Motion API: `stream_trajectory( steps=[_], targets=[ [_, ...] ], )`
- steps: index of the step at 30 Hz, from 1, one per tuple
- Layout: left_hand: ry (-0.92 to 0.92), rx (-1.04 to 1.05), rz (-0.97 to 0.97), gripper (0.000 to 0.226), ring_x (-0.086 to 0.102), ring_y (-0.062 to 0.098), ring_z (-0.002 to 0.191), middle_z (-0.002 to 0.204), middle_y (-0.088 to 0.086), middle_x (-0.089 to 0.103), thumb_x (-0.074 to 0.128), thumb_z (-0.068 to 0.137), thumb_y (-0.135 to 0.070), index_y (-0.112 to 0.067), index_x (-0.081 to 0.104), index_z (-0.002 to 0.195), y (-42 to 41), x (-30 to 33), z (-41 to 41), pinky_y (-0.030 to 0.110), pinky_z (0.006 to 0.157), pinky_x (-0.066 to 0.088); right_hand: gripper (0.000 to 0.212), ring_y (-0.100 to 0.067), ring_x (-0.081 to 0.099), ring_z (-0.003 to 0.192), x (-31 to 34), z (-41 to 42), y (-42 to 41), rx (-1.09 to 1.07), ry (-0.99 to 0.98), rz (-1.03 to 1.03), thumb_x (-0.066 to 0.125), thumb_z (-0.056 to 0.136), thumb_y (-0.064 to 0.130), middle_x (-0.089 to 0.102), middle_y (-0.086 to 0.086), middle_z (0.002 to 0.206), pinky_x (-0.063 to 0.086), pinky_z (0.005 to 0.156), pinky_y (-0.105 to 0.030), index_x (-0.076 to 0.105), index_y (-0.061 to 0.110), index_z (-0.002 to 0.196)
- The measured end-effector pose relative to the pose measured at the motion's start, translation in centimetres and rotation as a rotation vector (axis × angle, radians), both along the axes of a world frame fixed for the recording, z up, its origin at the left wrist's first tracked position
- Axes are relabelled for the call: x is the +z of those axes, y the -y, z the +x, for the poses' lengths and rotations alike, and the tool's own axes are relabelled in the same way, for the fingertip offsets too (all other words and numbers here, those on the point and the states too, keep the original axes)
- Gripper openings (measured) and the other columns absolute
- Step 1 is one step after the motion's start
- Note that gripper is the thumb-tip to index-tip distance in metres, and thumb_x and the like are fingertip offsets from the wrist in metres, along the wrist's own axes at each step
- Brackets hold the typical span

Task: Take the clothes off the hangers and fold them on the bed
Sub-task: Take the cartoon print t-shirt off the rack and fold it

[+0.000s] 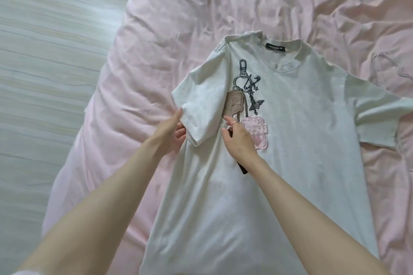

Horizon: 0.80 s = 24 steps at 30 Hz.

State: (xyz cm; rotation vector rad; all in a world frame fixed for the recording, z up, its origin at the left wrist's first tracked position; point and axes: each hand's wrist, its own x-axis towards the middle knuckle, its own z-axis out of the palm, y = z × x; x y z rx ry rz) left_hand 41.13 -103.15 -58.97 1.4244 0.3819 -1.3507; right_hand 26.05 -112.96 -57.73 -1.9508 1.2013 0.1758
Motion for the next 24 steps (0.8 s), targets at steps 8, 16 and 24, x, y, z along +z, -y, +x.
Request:
stream_trajectory(
  steps=[8,16,24],
  targets=[
    [0.331,0.215,0.057,0.015,0.054,0.008,0.058,0.06,-0.007,0.062,0.057,0.089,-0.006,-0.016,0.06,0.079,4.7,0.3,5.5,0.016,0.045,0.04,0.044,-0.022,0.036,0.133,-1.0,2.9,3.1,0.055,0.103,-0.065,0.046,0.097,0.019,0.044,-0.008,0.143,0.022,0.109,-0.026,0.042,0.009,0.139],
    [0.928,0.452,0.001,0.013,0.056,0.007,0.079,0.08,-0.008,0.062,0.062,0.084,-0.011,-0.023,0.067,0.084,3.2,2.7,14.6,0.021,0.08,0.047,0.053,-0.019,0.013,0.144,-2.0,8.7,5.2,0.247,0.072,-0.176,0.041,0.098,0.033,0.017,-0.004,0.157,0.007,0.115,-0.029,0.026,0.022,0.148],
    [0.359,0.341,0.144,0.028,0.052,0.008,0.049,0.071,-0.004,0.057,0.06,0.089,-0.04,-0.016,0.064,0.103,2.1,-2.0,17.3,0.016,0.041,0.041,0.071,-0.017,0.002,0.146,-4.1,11.7,6.0,0.442,-0.039,-0.338,0.014,0.085,0.058,0.008,-0.001,0.159,-0.003,0.115,-0.049,0.024,0.026,0.148]
  ],
)
